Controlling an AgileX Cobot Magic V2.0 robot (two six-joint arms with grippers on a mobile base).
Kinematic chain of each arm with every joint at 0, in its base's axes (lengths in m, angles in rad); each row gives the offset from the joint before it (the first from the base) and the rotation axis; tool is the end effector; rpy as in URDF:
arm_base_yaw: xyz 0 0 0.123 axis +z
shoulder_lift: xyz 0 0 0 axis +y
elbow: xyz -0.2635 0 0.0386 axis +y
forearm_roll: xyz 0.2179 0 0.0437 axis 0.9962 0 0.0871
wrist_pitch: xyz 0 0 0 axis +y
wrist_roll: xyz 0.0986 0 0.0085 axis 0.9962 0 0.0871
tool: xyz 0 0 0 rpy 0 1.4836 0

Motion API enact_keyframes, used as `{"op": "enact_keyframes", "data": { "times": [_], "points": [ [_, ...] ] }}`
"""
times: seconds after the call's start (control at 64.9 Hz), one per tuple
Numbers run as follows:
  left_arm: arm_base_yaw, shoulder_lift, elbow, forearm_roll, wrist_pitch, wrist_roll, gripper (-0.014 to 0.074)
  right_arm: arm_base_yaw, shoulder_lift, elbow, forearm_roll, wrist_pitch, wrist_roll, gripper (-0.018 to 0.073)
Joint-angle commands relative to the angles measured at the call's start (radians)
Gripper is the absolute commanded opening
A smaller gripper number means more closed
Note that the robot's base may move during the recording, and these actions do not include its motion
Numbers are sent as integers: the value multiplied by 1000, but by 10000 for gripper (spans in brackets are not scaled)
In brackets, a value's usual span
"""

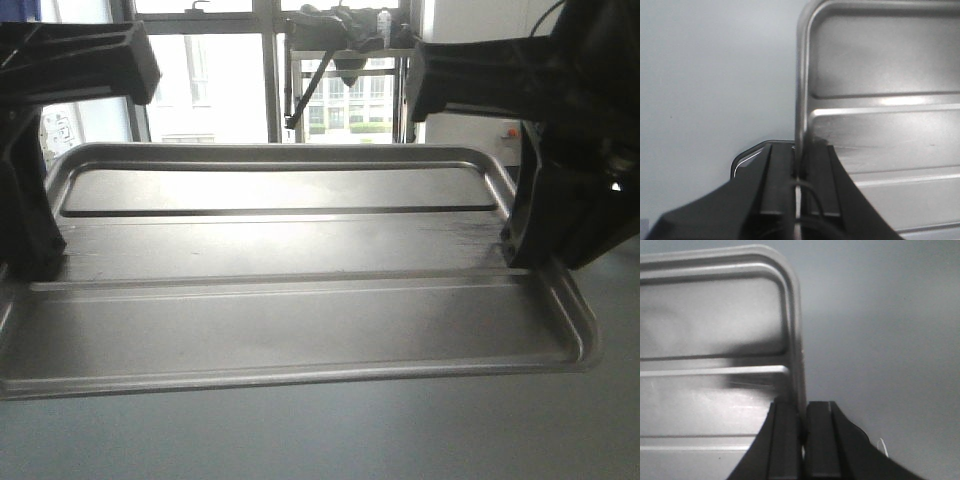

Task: Grab silver tray and place in blue box
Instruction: 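Hold the tray with both grippers while the base turns and drives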

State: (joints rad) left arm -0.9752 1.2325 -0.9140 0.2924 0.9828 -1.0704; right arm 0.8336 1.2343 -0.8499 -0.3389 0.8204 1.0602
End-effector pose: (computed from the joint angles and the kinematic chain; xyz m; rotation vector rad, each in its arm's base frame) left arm 0.1346 -0.1562 0.2683 0.0324 2.7183 -0.2235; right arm 0.1605 0.1409 0.2582 0.0675 2.6272 0.2574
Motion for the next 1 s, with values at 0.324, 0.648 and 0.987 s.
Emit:
{"op": "enact_keyframes", "data": {
  "times": [0.324, 0.648, 0.987],
  "points": [
    [-6, -28, -22, 38, 36, -11, -15, -5, -29, -23, -63, 20, 2, 59],
    [-6, -28, -22, 38, 37, -11, -15, -5, -29, -23, -63, 20, 2, 59],
    [-6, -28, -22, 38, 37, -11, -15, -5, -29, -23, -63, 20, 2, 59]
  ]
}}
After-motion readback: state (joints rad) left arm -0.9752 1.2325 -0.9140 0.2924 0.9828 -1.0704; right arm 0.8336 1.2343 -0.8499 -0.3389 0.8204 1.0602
